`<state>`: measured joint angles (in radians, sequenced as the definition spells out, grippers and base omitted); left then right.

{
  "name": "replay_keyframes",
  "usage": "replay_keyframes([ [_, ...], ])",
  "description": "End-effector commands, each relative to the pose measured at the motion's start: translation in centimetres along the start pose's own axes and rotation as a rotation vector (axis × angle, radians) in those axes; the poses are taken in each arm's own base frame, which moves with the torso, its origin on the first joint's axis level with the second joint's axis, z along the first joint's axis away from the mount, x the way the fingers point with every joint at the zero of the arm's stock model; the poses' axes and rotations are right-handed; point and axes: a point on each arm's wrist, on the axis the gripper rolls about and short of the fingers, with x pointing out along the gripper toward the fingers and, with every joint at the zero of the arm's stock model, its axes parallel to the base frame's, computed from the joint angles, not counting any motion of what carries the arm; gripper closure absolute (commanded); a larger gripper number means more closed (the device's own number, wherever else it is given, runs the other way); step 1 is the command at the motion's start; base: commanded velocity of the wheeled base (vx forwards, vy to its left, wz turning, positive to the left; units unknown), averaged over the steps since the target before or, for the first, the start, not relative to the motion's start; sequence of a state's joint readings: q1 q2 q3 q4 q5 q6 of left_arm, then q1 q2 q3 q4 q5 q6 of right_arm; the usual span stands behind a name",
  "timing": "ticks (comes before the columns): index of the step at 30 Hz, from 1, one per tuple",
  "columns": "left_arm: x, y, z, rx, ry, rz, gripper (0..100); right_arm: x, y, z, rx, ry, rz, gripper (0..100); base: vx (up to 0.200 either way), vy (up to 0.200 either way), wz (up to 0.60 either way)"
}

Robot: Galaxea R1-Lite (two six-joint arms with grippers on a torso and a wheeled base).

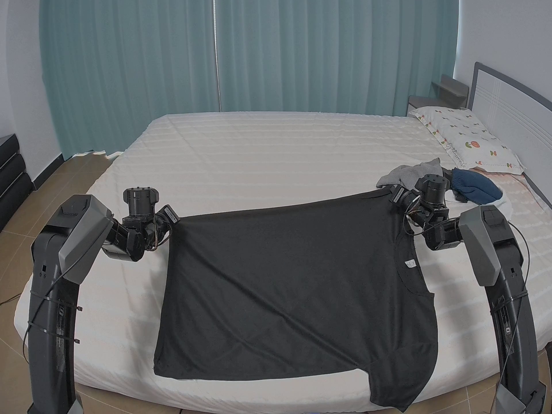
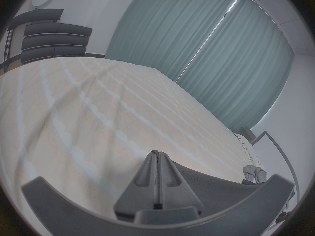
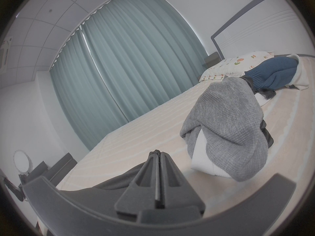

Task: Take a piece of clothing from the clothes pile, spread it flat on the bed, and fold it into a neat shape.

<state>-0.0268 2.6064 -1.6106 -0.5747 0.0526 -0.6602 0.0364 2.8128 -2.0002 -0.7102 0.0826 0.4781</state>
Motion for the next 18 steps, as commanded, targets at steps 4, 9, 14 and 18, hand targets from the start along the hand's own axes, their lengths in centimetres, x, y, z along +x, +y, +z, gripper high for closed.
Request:
replay_keyframes([
  [4, 1.4, 0.8, -1.4, 0.009, 0.015, 0.009, 100, 0.4, -1.3, -3.3, -0.021, 0.059, -0.017, 100, 0.000, 0.000, 0.00],
  [9, 1.9, 0.8, -2.2, 0.013, 0.027, 0.005, 100, 0.4, -2.3, -4.5, -0.018, 0.081, -0.035, 100, 0.000, 0.000, 0.00],
  [14, 2.0, 0.5, -2.7, 0.019, 0.049, 0.010, 100, 0.4, -2.7, -5.5, -0.013, 0.096, -0.043, 0, 0.000, 0.000, 0.00],
  [18, 1.9, 0.6, -2.7, 0.017, 0.053, 0.017, 0, 0.4, -2.4, -5.3, -0.009, 0.090, -0.043, 0, 0.000, 0.000, 0.00],
])
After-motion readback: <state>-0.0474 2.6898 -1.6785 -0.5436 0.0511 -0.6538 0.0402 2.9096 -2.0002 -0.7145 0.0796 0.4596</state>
